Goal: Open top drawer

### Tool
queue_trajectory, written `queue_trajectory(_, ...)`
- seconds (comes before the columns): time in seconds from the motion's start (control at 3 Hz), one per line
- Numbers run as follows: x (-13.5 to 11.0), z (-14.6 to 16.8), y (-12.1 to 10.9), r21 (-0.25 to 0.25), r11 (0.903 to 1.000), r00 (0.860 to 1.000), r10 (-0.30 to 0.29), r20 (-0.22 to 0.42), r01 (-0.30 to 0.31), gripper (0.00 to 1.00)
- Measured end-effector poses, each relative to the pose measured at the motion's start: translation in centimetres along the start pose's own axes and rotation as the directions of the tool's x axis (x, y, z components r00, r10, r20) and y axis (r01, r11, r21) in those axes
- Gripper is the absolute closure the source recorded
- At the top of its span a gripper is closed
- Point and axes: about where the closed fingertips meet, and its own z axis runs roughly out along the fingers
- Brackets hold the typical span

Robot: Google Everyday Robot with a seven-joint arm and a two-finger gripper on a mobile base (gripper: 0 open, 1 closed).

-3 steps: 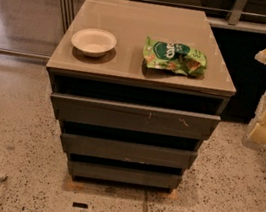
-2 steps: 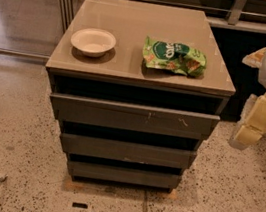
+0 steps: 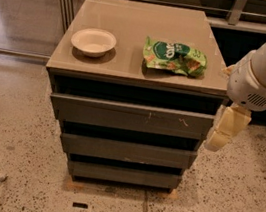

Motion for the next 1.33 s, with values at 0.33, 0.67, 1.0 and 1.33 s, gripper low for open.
queue_trajectory(0.33,0.2,2.6,-1.0,0.011,0.9999,1.000,-0.008,0.009,0.008,0.00)
queue_trajectory(0.67,0.3,5.2,-1.9,0.008,1.0000,0.999,-0.001,0.032,0.001,0.00)
queue_trajectory(1.0,0.2,9.0,-2.1,-0.030,0.9995,0.999,0.007,0.036,-0.006,0.00)
queue_trajectory(1.33,0.1,13.4,-1.7,-0.089,0.9959,1.000,0.018,0.018,-0.017,0.00)
